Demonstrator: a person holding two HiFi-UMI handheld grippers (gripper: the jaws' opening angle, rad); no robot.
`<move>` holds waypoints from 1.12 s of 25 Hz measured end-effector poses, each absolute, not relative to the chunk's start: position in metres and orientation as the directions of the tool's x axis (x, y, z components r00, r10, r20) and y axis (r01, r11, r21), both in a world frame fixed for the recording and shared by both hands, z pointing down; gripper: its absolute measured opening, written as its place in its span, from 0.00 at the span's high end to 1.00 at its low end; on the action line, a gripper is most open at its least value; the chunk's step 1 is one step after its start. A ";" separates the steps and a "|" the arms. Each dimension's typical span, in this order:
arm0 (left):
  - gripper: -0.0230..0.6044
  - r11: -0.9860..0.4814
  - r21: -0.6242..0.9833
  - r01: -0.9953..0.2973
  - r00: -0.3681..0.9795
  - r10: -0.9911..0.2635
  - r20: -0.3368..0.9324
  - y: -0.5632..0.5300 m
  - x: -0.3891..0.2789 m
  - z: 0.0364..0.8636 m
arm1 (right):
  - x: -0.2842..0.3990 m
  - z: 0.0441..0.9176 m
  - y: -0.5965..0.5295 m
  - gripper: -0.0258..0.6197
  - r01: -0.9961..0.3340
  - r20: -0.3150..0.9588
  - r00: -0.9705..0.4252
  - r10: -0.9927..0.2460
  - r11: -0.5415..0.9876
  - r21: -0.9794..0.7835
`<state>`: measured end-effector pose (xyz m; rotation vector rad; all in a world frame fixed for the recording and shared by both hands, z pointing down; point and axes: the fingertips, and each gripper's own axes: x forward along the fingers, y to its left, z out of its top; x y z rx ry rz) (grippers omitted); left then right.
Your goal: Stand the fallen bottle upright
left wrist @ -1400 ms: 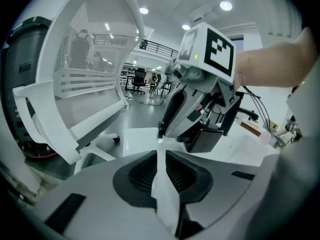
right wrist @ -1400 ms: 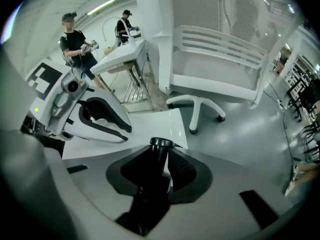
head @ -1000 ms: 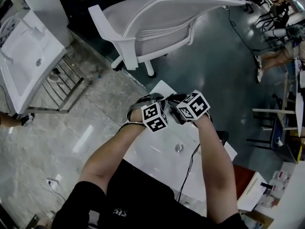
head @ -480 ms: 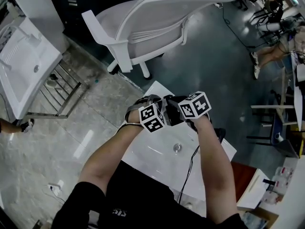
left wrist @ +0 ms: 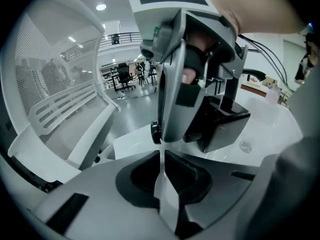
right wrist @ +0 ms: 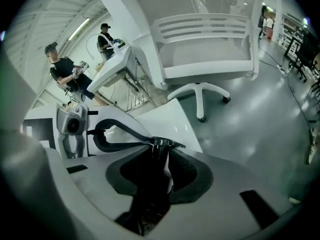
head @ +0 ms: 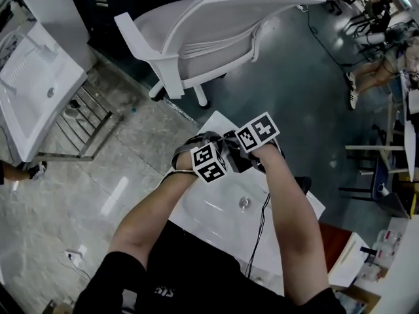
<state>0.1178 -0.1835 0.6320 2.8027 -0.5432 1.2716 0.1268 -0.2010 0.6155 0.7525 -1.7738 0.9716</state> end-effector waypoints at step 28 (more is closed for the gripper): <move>0.90 -0.893 -0.181 -0.412 0.681 -0.434 0.590 -0.223 0.112 0.553 | 0.111 0.540 -0.215 0.80 -0.668 0.673 -0.672 -0.310 0.647 -0.368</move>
